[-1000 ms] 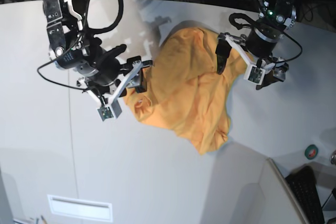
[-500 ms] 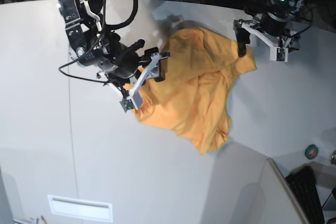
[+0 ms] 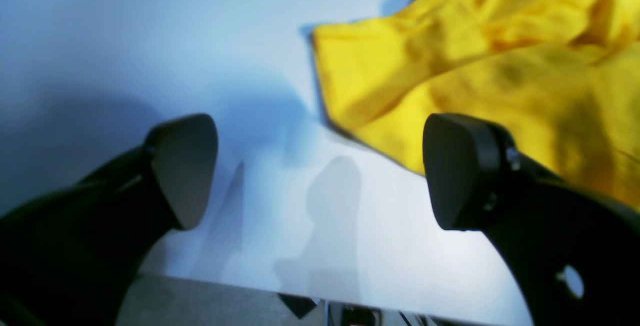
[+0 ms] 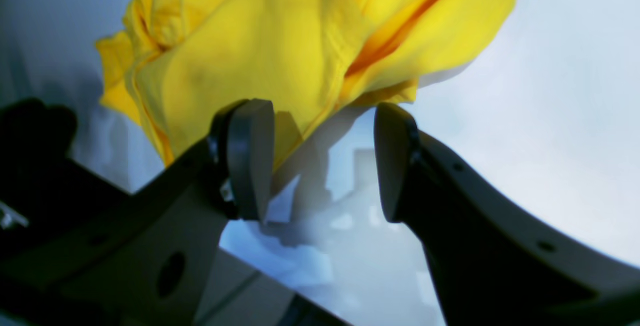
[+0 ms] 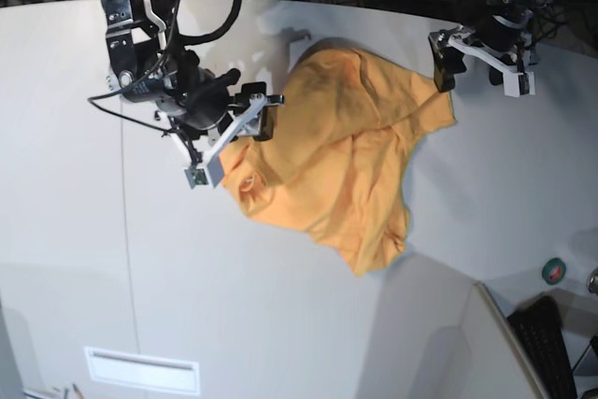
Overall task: Layout the t-shirt on the table in an organized manner, then fold the t-shirt properly
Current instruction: 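Lift and drag the shirt with the left gripper, spreading it out, then regrasp the shirt edge with the left gripper near the hem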
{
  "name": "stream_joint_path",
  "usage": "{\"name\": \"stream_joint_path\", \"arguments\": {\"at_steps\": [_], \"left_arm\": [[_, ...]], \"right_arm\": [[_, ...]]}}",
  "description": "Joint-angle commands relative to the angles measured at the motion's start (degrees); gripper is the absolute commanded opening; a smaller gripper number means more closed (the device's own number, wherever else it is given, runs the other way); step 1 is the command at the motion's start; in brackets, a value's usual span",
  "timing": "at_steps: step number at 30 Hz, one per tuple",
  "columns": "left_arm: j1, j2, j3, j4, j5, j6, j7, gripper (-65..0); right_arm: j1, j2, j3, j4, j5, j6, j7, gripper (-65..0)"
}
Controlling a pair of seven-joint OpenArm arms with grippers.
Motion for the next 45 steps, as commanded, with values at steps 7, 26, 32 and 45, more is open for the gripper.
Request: {"name": "stream_joint_path", "arguments": {"at_steps": [7, 26, 32, 45], "left_arm": [[-6.05, -0.8, 2.23, 0.49, -0.11, -0.4, -1.2, -4.8], [-14.4, -0.62, 9.88, -3.2, 5.51, -0.4, -1.2, -4.9], [-21.96, 3.25, 12.43, -3.64, 5.43, -0.4, 3.11, -4.9], [-39.81, 9.4, 13.31, -19.73, 5.51, -0.22, 9.52, -4.9]], "right_arm": [[4.45, -1.68, 1.82, -4.74, 0.33, 0.67, 1.18, -33.6], [0.84, 0.78, 15.8, -1.75, 0.33, 9.81, -1.37, -65.0], [0.84, 0.78, 15.97, -1.75, 0.33, 9.81, -1.45, -65.0], [0.84, 0.87, 15.97, -1.75, 0.33, 9.81, -1.63, -65.0]]}}
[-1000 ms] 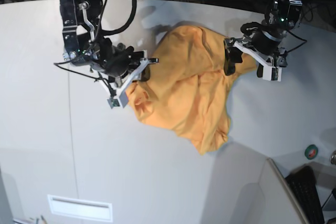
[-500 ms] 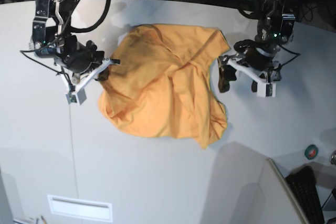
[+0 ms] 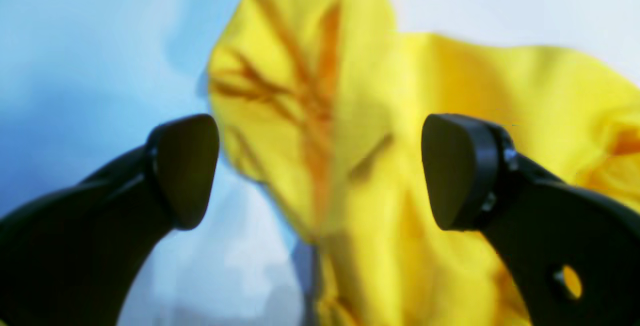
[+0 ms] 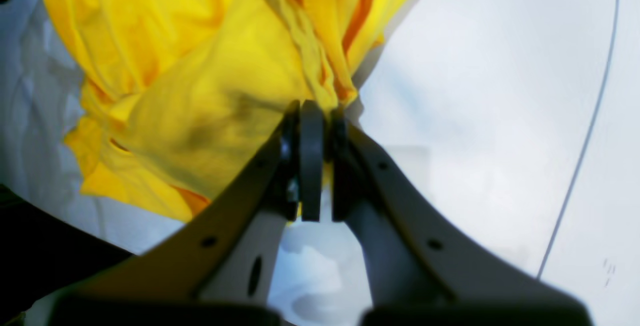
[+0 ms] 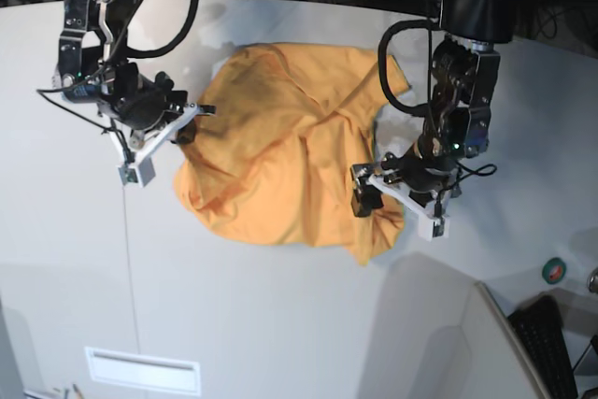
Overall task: Layout the t-shirt on the table in an organized manner, then fold the t-shirt properly
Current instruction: 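Regrasp the shirt edge with the left gripper near the hem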
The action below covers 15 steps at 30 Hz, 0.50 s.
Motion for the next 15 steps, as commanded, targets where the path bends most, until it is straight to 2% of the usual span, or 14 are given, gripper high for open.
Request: {"name": "stream_joint_path", "arguments": {"at_steps": [1, 8, 15], "left_arm": [[-2.99, -0.19, 0.15, -0.46, -0.48, -0.48, -1.69, -4.9], [-6.77, 1.21, 0.42, -2.75, -0.48, -0.48, -1.69, -4.9], [-10.64, 2.88, 5.16, -8.64, -0.56, -0.48, -1.69, -5.1]], "right_arm": [[0.43, 0.06, 0.04, 0.92, 0.68, 0.57, 0.8, -65.0], [0.43, 0.06, -0.05, 0.83, 0.59, 0.57, 0.88, -65.0], [0.69, 0.06, -0.05, 0.83, 0.5, 0.57, 0.8, -65.0]]}}
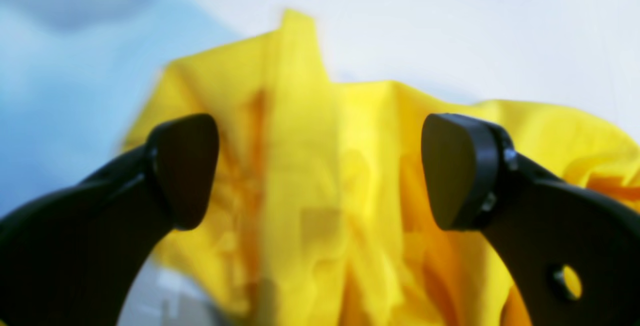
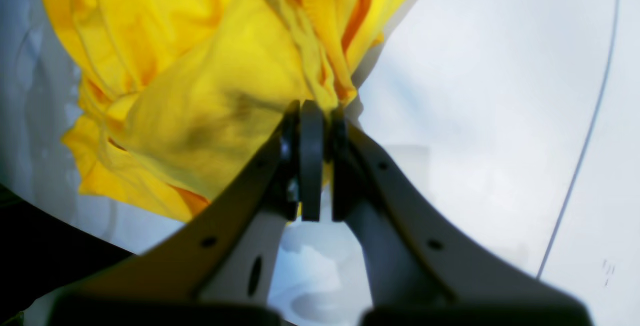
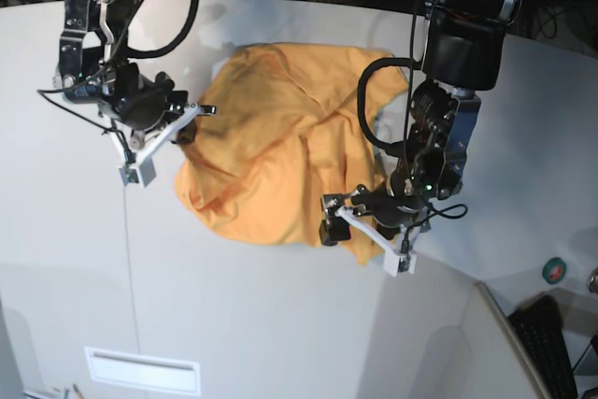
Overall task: Layout the t-shirt on the table in an organized manner, then fold the t-shirt properly
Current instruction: 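Regrasp the shirt edge with the left gripper near the hem, then lift the shirt with both grippers and shake it open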
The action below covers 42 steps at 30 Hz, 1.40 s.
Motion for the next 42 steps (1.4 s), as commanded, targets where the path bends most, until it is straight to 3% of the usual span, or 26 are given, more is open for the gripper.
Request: {"name": "stream_joint_path", "arguments": {"at_steps": [1, 3, 4, 9, 13, 19, 27, 30, 35, 42], "left_arm": [[-1.9, 0.46, -0.65, -0.95, -0.28, -0.31, -1.25, -5.3], [-2.6, 0.99, -0.48, -2.45, -0.28, -0.31, -1.25, -10.9], [-2.6, 1.08, -0.21, -2.19, -0.28, -0.31, -1.25, -17.8], [-2.08, 1.08, -0.56, 0.1, -0.37, -0.31, -1.08, -65.0], [-2.87, 0.72, -0.83, 0.19, -0.37, -0.31, -1.08, -65.0], [-9.37, 1.34, -0.12, -0.25, -0.28, -0.31, -1.08, -65.0], [-19.13, 4.06, -0.12, 0.63, -0.19, -0.31, -0.73, -65.0], [-19.39, 4.15, -1.27, 8.54, -0.28, -0.31, 4.81, -65.0], [-8.84, 4.06, -5.66, 26.3, 0.25, -0.22, 12.81, -65.0], [12.25, 1.08, -6.02, 32.28, 0.34, -0.13, 13.17, -65.0]], "right_arm": [[0.56, 0.06, 0.02, 0.87, 0.72, 0.57, 0.77, -65.0], [0.56, 0.5, 0.19, 0.87, 0.63, 0.57, 0.86, -65.0], [0.38, 1.29, 0.02, 0.87, 0.72, 0.57, 0.95, -65.0], [0.03, 2.17, 0.45, 0.87, 0.81, 0.57, 0.95, -65.0], [0.38, 2.79, 3.18, 0.96, 0.81, 0.57, 0.95, -65.0], [7.94, 3.49, 4.15, 1.14, 0.81, 0.48, -0.11, -65.0], [25.35, 6.21, 8.02, 1.49, 0.81, 0.39, -9.78, -65.0], [29.75, 8.41, 11.53, 3.86, 0.9, 0.48, -13.73, -65.0], [28.6, 10.96, 16.81, 10.1, 0.9, 0.57, -16.81, -65.0], [14.54, 11.14, 18.74, 13.45, 6.61, 4.43, -19.09, -65.0]]}}
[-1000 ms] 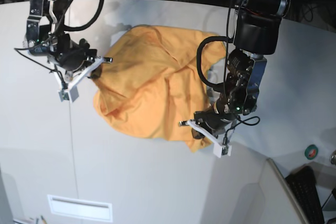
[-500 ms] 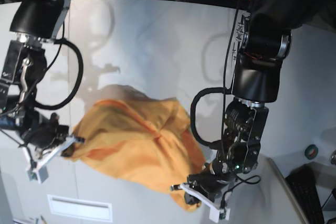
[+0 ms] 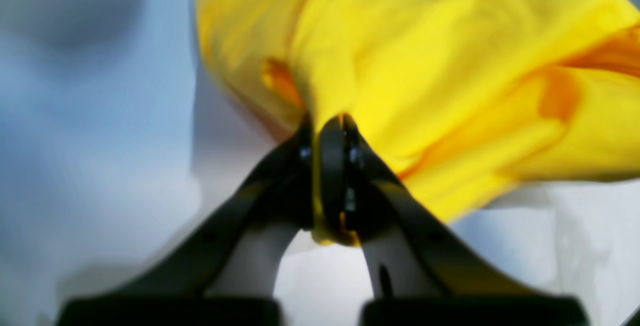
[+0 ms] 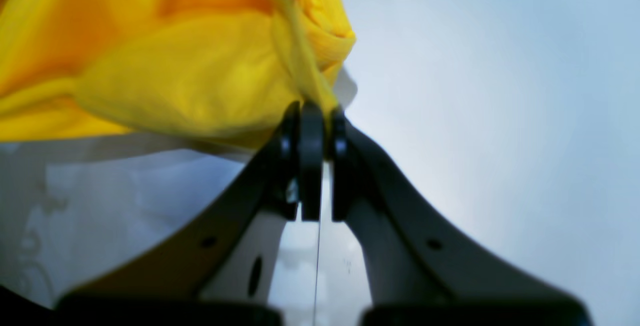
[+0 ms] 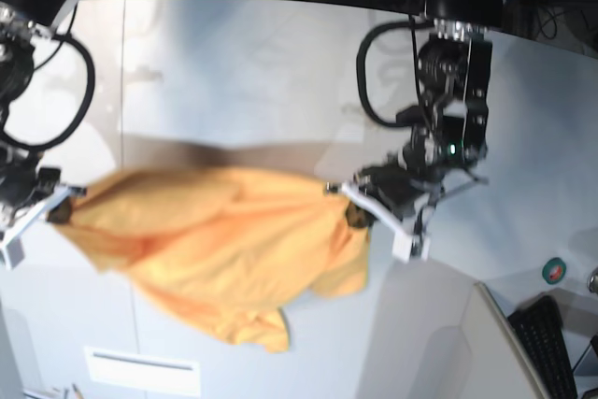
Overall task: Layout the t-shirt on the table in an organized manner, then fold the t-shirt properly
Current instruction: 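Lift the shirt with both grippers and shake it open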
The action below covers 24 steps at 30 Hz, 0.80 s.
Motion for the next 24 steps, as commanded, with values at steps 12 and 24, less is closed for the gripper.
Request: {"name": "stream_joint_path", "arguments": {"at_steps": [12, 24], "left_arm": [[5.17, 0.03, 0.59, -0.65, -1.13, -0.53, -10.11, -65.0], [-4.5, 0.11, 8.15, -20.52, -0.86, 2.9, -21.01, -65.0]], "right_arm": [[5.97, 3.08, -1.88, -5.12, 2.56, -0.27, 6.26, -65.0], [27.16, 10.65, -20.78, -56.73, 2.56, -0.27, 31.41, -64.1]]}}
